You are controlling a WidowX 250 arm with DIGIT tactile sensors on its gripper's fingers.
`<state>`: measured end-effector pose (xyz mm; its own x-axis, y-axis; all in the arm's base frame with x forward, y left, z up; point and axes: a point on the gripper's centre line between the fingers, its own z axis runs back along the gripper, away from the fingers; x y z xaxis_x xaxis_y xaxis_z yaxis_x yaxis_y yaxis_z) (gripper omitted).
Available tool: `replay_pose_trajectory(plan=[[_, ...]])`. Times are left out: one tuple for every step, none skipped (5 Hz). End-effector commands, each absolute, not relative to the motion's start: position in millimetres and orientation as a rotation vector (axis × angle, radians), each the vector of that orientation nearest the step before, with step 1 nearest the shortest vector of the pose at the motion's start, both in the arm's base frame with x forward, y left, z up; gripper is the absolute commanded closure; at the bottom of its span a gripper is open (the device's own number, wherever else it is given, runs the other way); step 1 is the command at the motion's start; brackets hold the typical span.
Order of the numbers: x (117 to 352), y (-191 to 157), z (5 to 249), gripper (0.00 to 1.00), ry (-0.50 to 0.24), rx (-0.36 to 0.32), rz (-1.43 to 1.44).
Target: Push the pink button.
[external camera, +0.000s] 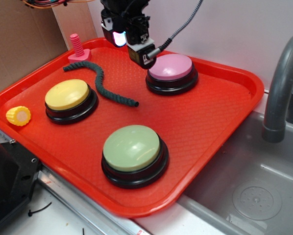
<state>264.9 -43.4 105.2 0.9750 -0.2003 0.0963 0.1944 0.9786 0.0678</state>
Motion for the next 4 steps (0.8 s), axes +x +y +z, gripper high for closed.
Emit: replay_pose_trajectory(plan=[[257.4, -41.1, 140.1, 0.00, -0.133, 0.085, -0.154], [254.1, -40.9, 148.9, 0.00, -0.133, 0.084, -0.147], [250.5, -41.8, 154.9, 0.00, -0.098, 0.121, -0.124], [246.7, -42.3, 163.4, 0.00, -0.104, 0.118, -0.123]])
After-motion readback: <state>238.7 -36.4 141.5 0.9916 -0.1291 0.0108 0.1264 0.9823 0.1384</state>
